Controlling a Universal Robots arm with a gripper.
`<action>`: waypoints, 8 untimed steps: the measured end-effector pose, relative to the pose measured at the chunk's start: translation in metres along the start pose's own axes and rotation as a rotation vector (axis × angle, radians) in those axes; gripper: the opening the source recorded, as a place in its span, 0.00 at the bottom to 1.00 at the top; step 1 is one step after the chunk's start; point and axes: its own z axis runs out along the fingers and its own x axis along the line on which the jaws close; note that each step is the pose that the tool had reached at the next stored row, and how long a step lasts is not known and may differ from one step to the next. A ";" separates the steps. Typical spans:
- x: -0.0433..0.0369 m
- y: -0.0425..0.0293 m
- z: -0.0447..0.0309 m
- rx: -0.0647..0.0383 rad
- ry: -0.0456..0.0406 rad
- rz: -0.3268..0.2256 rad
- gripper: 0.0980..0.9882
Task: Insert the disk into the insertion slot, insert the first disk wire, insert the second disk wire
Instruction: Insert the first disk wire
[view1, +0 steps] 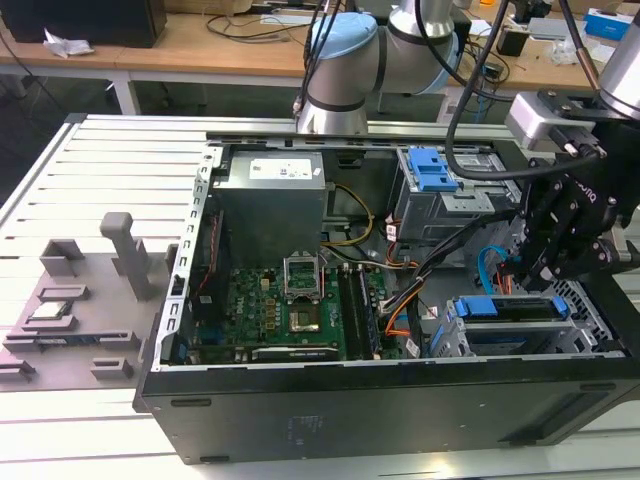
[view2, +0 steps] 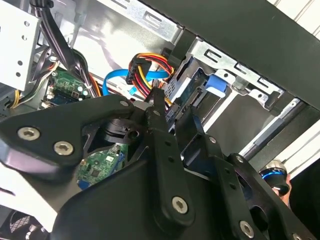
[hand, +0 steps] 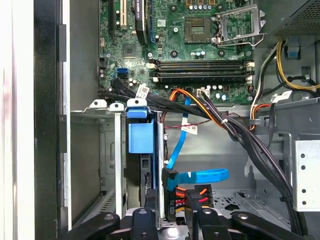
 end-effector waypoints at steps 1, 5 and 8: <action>0.0001 0.0000 0.0000 0.000 0.0001 0.000 0.28; 0.0004 0.0000 0.0000 0.000 0.0004 0.000 0.07; 0.0005 0.0000 0.0000 0.000 0.0006 0.000 0.07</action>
